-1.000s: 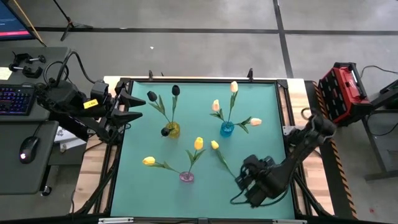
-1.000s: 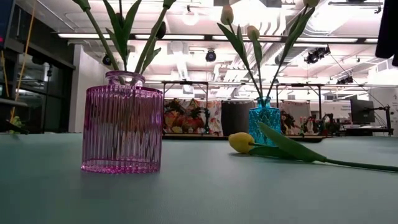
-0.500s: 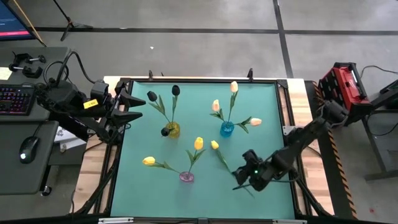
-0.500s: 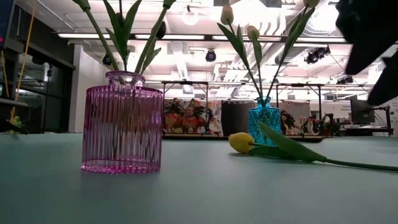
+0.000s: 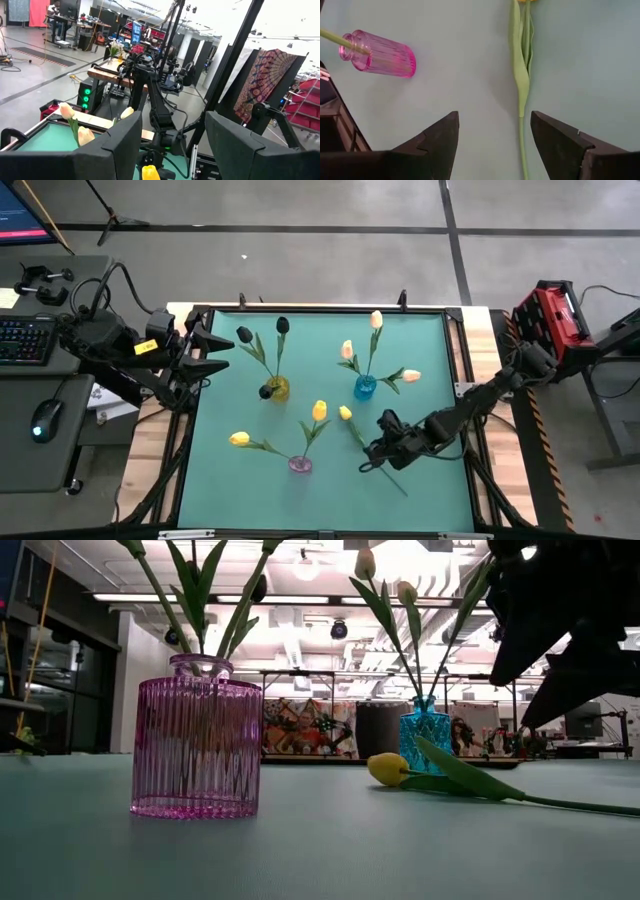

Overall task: Sort flowers into vase by color
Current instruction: Put the yellow tulip flower into the purple vase

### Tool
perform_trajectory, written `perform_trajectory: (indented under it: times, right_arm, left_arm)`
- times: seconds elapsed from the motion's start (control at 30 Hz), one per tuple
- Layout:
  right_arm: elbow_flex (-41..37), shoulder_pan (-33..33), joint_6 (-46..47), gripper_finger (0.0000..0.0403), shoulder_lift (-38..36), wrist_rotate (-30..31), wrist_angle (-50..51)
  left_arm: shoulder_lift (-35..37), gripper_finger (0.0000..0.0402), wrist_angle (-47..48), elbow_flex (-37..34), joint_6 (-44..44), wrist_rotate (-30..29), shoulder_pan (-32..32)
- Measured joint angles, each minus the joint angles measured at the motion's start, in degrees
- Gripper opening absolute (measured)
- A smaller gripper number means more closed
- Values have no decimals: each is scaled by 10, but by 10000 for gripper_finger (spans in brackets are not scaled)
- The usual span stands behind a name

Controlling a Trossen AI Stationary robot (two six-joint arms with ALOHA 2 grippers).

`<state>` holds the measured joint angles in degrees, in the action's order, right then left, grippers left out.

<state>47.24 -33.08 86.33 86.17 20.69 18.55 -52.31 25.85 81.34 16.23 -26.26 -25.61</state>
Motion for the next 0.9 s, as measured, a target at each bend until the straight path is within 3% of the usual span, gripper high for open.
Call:
perform_trajectory:
  times: [0.33, 0.47, 0.73, 0.9]
  right_arm:
    - [0, 5, -22, 236, 0, -2, 0]
    - [0, 5, -71, 236, 0, -4, 0]
    - [0, 19, -103, 236, 0, -76, 0]
    - [0, 40, -131, 236, 0, -75, 0]
  left_arm:
    - [0, 204, 13, 0, -9, 0, 0]
    - [-3, 204, 30, 0, 0, 2, 0]
    - [-31, 204, 98, 0, 5, 2, 0]
    - [-38, 204, 45, -67, -1, 22, -14]
